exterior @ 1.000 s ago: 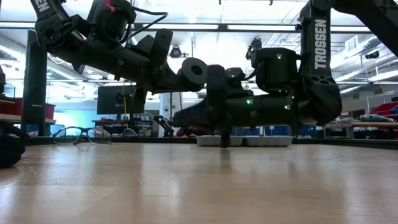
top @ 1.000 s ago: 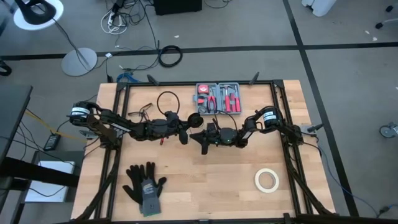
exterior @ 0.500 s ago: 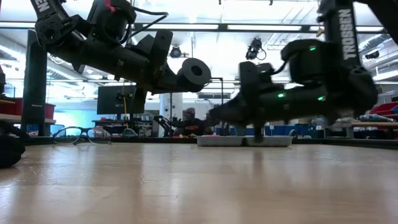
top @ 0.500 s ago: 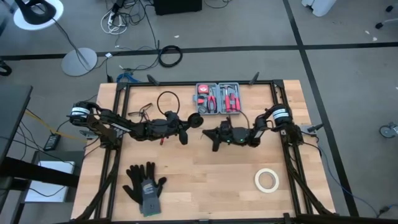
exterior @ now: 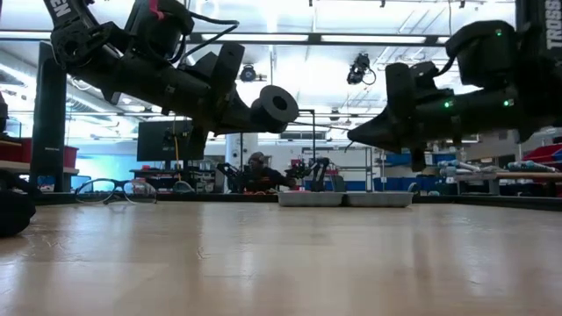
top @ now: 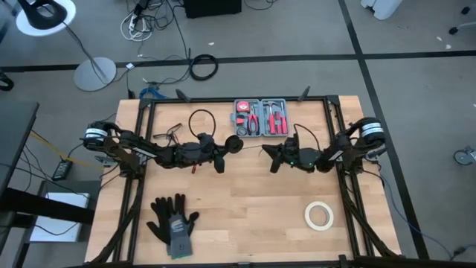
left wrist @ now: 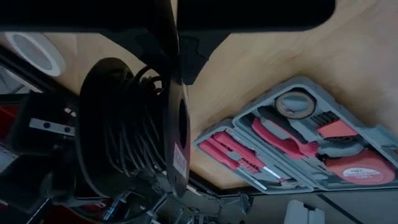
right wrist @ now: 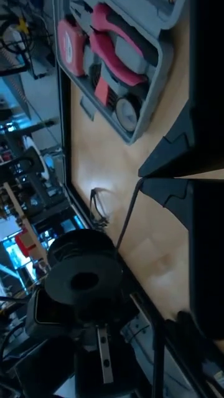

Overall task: Coil cords
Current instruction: Coil the black wire onto the black spool

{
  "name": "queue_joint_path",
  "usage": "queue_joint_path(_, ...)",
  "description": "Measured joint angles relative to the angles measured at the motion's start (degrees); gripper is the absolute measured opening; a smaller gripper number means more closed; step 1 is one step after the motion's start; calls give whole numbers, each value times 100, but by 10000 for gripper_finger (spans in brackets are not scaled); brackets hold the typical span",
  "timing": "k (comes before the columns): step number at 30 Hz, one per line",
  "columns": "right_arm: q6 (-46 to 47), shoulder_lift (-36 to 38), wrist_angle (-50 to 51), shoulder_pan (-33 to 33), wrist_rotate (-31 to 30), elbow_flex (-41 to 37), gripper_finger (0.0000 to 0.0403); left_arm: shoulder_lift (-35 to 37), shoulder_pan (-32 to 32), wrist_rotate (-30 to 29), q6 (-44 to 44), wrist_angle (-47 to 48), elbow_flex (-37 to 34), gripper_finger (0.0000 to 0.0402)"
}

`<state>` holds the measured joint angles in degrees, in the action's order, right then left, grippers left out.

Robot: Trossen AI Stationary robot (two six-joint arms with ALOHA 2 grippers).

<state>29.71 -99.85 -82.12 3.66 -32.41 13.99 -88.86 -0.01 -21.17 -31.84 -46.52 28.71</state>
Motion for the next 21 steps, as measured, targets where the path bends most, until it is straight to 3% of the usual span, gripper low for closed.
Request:
queue_joint_path(9, 59, 499, 1312, -2, 154, 330, 0, 0, -1, 624, -522, 172, -11, 0)
queue_joint_path(16, 63, 503, 1389, -2, 591, 537, 0, 0, -15, 1356, -856, 656, -13, 0)
queue_joint_path(21, -79, 503, 1846, -7, 803, 1053, 0, 0, -18, 1487, -896, 667, -13, 0)
